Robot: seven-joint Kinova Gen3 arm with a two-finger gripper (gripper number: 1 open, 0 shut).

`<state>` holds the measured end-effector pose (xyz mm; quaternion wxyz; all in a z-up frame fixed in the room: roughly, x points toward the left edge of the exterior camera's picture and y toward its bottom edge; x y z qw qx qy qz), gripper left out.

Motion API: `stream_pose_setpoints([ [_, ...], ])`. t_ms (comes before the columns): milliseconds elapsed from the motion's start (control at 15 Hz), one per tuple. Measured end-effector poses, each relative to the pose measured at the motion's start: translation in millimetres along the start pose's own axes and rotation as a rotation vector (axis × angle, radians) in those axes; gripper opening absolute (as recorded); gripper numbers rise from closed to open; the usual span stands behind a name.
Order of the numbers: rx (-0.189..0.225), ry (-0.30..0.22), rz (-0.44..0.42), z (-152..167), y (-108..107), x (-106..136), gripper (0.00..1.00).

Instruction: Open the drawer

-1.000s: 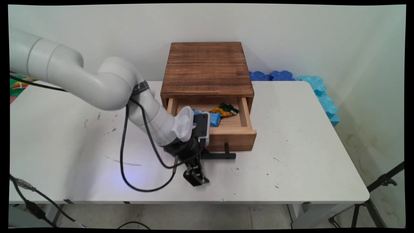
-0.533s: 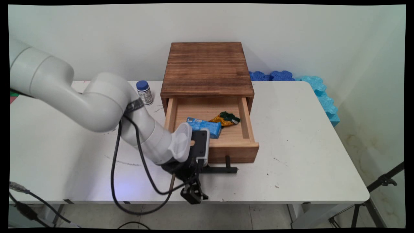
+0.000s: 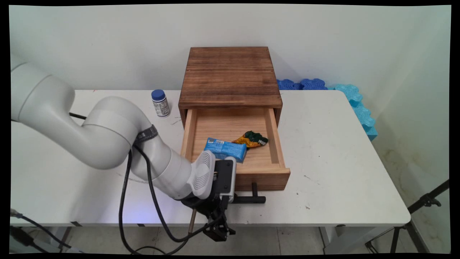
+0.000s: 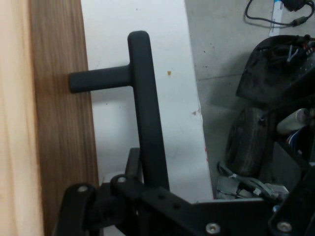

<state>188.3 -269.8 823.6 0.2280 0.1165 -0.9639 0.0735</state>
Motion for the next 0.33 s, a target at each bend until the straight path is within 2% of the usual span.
stream_pose_setpoints([
  [333, 0.014, 0.023, 0.02, -5.9, 6.6, 5.7, 1.0],
])
